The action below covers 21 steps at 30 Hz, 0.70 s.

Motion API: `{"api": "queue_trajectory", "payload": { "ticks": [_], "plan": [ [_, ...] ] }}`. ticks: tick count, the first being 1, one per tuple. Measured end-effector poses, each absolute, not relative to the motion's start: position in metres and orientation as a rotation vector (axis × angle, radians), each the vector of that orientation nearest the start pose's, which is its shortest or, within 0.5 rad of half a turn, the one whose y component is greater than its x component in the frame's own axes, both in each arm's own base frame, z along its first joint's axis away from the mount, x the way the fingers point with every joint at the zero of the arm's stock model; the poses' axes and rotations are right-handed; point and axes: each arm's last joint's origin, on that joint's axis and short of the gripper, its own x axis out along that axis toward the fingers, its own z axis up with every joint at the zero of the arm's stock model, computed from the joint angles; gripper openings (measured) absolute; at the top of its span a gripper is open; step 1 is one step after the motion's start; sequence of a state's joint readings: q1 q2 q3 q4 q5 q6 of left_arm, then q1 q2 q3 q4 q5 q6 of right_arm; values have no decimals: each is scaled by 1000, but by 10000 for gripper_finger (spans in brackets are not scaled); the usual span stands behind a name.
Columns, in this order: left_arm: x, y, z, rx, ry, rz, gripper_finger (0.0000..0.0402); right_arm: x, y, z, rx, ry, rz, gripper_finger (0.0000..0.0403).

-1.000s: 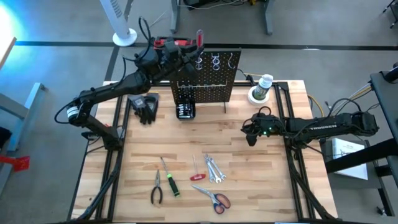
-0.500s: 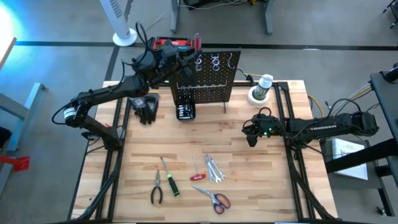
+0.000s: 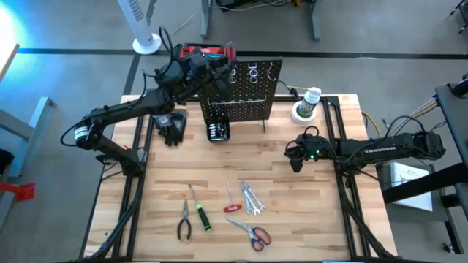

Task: Hang tools onto peg board
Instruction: Hang the red screwdriver on the pegboard

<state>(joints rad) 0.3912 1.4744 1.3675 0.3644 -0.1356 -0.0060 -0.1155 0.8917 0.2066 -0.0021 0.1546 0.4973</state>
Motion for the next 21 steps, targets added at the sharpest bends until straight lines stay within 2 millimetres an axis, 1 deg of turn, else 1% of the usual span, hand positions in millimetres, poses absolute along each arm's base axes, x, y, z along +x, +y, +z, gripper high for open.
{"api": "queue_trajectory", "payload": {
  "ticks": [6, 16, 21],
  "plan": [
    [311, 133, 431, 26, -185, 550, 117, 155, -22, 140, 462, 603, -423, 92],
    [309, 133, 431, 42, -158, 571, 184, 155, -22, 140, 481, 600, -423, 86],
    [301, 130, 436, 67, -150, 586, 199, 155, -22, 140, 482, 601, -420, 96]
  ]
}}
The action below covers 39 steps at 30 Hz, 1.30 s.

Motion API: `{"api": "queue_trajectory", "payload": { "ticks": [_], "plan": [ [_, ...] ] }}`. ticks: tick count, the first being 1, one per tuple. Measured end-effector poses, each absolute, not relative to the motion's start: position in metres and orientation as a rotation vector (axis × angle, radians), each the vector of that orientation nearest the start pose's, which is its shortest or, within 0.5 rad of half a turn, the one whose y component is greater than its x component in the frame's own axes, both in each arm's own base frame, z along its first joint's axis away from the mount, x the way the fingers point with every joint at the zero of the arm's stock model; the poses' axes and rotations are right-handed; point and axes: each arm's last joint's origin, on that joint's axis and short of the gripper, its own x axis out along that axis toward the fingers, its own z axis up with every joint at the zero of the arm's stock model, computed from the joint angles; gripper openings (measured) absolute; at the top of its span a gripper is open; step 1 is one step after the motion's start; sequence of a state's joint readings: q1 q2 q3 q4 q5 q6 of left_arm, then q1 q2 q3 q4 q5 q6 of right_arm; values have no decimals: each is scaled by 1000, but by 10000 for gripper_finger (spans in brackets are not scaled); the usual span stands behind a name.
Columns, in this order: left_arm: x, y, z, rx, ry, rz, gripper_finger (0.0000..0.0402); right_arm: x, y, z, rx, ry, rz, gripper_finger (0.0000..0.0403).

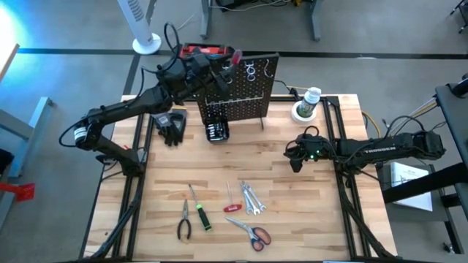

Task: Hang tools onto peg board
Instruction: Hang the red screwdriver on the pegboard

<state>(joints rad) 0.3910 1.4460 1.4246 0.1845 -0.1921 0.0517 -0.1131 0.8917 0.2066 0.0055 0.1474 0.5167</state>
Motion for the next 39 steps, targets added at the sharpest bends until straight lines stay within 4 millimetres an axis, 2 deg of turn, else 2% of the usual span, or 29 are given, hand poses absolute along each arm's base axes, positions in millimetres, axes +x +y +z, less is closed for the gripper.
{"api": "queue_trajectory", "payload": {
  "ticks": [10, 24, 39],
  "plan": [
    [277, 122, 451, 145, -119, 633, 202, 156, -22, 140, 490, 591, -422, 96],
    [276, 120, 457, 190, -159, 574, 202, 159, -22, 145, 501, 531, -410, 116],
    [275, 119, 463, 166, -226, 572, 202, 159, -22, 145, 491, 534, -403, 118]
  ]
}}
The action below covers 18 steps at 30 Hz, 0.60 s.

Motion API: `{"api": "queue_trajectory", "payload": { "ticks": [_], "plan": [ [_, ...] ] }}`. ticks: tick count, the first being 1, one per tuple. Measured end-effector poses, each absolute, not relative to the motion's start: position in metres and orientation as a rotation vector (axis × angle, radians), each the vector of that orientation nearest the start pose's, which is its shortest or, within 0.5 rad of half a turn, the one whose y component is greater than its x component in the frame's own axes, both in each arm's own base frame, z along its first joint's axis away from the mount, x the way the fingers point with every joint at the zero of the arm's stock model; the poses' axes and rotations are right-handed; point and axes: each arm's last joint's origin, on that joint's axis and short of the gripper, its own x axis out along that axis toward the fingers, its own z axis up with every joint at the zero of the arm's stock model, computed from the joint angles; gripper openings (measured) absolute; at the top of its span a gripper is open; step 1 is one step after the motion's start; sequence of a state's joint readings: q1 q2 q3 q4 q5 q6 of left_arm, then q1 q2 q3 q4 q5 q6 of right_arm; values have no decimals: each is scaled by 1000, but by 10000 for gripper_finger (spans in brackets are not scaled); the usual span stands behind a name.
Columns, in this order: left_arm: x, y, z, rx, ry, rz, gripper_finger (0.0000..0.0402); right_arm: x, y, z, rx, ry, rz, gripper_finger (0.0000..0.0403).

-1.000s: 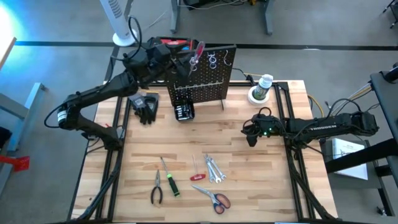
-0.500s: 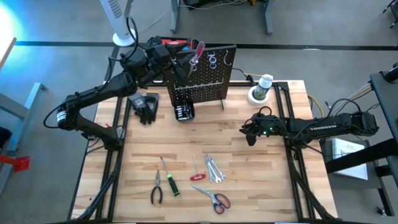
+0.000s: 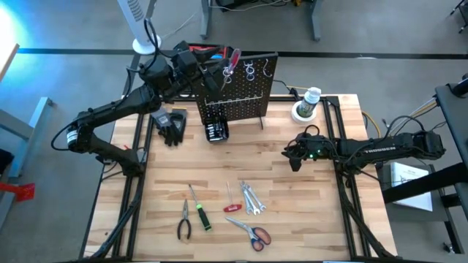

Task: Hang tools onto peg board
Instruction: Hang the red screwdriver on the pegboard

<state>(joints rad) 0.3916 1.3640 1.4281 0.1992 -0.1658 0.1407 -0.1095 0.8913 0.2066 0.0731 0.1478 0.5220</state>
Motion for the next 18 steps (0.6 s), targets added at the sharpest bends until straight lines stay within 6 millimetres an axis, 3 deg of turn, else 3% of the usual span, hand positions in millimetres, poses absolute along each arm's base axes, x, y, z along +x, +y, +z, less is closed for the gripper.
{"api": "queue_trajectory", "payload": {
  "ticks": [5, 11, 18],
  "plan": [
    [274, 119, 464, 151, -233, 598, 202, 160, -20, 145, 482, 538, -390, 121],
    [272, 118, 478, 160, -228, 602, 202, 160, -20, 145, 480, 537, -388, 119],
    [288, 122, 479, 147, -89, 565, 202, 160, -20, 146, 479, 524, -385, 125]
  ]
}}
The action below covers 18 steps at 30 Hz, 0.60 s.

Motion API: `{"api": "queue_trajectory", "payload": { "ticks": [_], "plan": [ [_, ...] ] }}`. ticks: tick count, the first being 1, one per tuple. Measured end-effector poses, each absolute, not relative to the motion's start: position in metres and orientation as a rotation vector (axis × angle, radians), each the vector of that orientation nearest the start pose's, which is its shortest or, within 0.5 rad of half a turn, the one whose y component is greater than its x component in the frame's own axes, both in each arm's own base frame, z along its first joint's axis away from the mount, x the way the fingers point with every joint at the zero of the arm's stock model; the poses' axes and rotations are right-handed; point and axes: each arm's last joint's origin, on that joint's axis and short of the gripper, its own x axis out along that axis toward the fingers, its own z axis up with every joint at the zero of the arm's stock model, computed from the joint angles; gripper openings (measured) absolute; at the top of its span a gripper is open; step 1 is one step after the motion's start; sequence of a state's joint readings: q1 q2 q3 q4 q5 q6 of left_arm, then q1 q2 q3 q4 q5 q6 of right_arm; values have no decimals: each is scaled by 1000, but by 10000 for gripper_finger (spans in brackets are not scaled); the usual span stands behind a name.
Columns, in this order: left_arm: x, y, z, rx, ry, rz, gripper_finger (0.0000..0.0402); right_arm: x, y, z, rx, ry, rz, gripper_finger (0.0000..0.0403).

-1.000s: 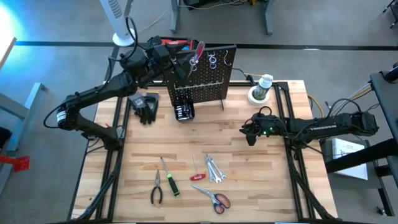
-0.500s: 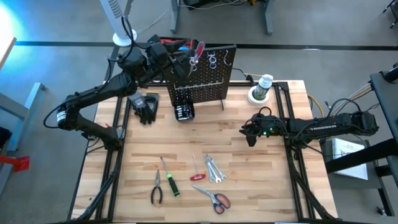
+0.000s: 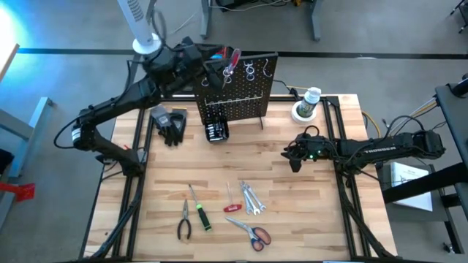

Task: Hang tools onto peg board
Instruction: Hang the red screwdriver on the pegboard

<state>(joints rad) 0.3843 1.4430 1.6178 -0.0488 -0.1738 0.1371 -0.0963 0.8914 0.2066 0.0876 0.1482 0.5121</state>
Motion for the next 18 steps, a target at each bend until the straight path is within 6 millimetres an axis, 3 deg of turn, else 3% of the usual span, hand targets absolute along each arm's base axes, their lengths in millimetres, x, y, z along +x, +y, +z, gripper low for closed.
{"api": "queue_trajectory", "payload": {
  "ticks": [13, 18],
  "plan": [
    [331, 141, 494, 130, 170, 552, 201, 160, -19, 146, 487, 529, -368, 126],
    [340, 144, 509, 108, 176, 553, 171, 160, -19, 146, 486, 529, -368, 127]
  ]
}}
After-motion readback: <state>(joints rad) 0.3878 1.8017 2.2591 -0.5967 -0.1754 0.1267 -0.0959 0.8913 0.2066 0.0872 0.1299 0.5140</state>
